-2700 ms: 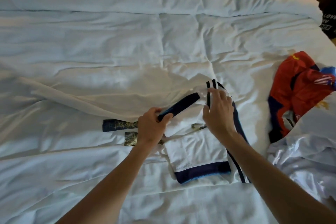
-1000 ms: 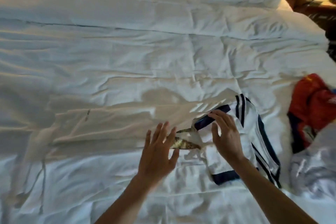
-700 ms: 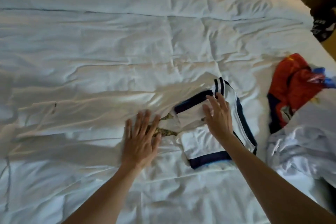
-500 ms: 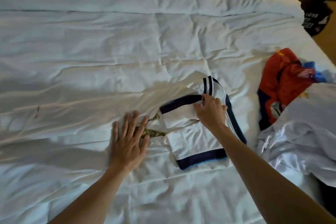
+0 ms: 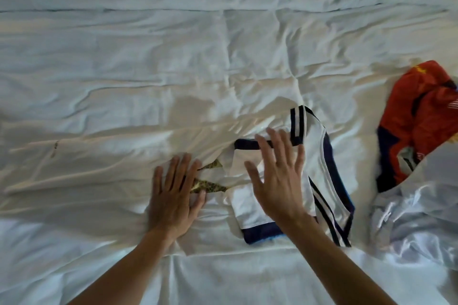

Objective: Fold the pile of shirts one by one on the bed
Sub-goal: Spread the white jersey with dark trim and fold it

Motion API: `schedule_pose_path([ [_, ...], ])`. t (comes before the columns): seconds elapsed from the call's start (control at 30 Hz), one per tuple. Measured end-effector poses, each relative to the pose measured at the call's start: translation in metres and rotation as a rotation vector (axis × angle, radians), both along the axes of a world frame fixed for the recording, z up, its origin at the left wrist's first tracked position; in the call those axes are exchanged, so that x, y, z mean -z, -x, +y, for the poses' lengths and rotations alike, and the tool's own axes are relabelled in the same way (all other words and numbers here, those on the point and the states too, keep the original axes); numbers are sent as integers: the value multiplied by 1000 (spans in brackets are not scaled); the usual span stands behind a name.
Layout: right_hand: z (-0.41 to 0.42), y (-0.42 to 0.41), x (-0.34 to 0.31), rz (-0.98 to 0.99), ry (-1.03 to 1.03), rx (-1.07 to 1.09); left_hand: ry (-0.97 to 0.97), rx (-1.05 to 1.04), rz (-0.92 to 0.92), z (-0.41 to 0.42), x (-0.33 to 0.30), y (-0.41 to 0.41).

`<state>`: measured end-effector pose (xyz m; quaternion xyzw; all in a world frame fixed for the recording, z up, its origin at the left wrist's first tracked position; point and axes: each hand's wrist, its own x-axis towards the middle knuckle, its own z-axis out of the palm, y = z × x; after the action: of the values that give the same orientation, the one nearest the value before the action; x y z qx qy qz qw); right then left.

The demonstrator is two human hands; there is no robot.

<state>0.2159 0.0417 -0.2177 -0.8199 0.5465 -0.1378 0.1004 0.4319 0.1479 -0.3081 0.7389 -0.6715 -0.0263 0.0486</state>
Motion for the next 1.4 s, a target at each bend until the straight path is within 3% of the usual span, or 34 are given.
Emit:
schedule_pose_path([
  [0.13, 16, -17, 42, 179, -176, -328, -19, -5, -16, 0, 3, 0],
  [0.27, 12, -12, 61, 390, -159, -395, -21, -16, 11, 1, 1, 1],
  [0.4, 26, -16, 42, 147, -108, -253, -7, -4, 156, -5, -9, 10],
  [0.53, 95, -68, 21, -191, 29, -191, 284, 26, 478, 14, -35, -36],
  [0.63, 149, -122, 26, -353, 9, -131, 349, -18, 397, 29, -54, -117],
  [0.73, 199, -189, 30, -376, -117, -240, 281, -153, 212, 35, -67, -203],
  [0.83, 233, -252, 28, -206, -215, -465, 48, -276, 99, 26, -87, -255],
  [0.9, 246, -285, 27, -152, -256, -533, -152, -240, 29, 16, -96, -275],
  [1.03, 254, -327, 30, -107, -296, -412, -421, -181, 41, 5, -101, -289],
  [1.13, 258, -337, 31, -182, -314, -297, -388, -262, 113, 8, -103, -296],
  [1.27, 254, -322, 16, -629, -529, -26, -337, -412, 447, 0, -133, -294],
  [1.4, 242, -274, -11, -1001, -619, 381, -390, -431, 622, -41, -167, -252],
])
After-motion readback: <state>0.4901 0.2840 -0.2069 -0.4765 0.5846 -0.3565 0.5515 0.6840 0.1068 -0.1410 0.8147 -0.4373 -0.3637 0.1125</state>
